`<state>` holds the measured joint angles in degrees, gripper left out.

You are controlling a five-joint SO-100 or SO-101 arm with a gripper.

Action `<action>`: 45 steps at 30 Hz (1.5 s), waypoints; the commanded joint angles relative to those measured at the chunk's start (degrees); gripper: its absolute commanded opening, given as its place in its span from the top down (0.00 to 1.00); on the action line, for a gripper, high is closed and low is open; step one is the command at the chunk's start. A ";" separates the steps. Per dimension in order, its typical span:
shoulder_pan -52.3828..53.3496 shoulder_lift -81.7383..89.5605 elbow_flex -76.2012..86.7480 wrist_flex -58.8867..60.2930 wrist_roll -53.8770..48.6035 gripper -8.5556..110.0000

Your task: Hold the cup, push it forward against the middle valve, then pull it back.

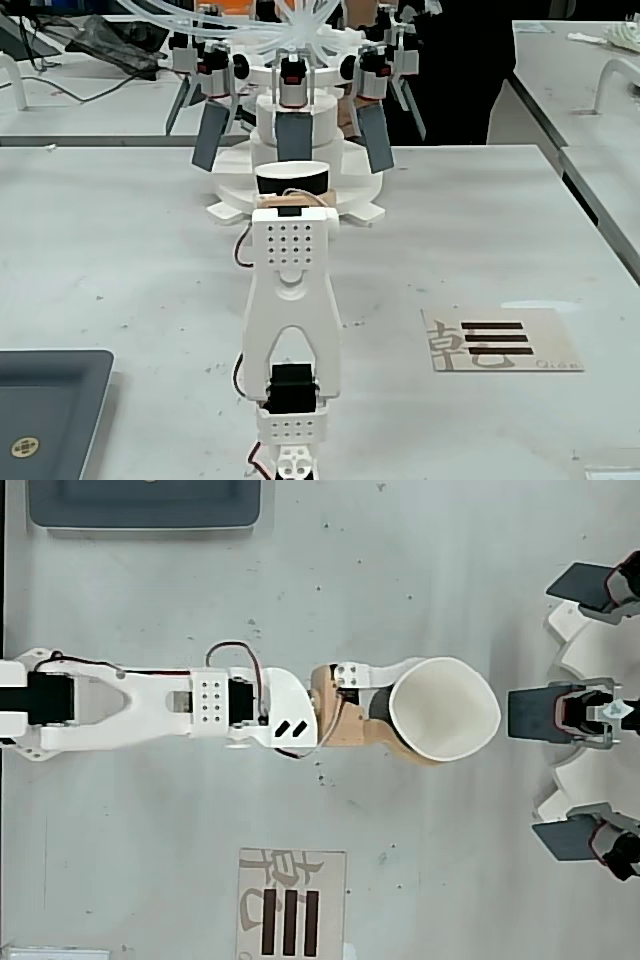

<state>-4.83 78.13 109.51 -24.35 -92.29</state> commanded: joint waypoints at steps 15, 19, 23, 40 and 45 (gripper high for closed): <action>0.44 -28.13 -42.63 9.93 0.09 0.90; 0.35 -30.15 -44.30 10.63 0.18 0.90; 0.26 -25.93 -38.14 8.61 0.26 0.90; 0.53 8.96 4.04 -0.26 -0.53 0.90; 0.53 10.02 4.48 -0.26 -0.53 0.90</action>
<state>-4.75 83.58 114.43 -22.94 -92.72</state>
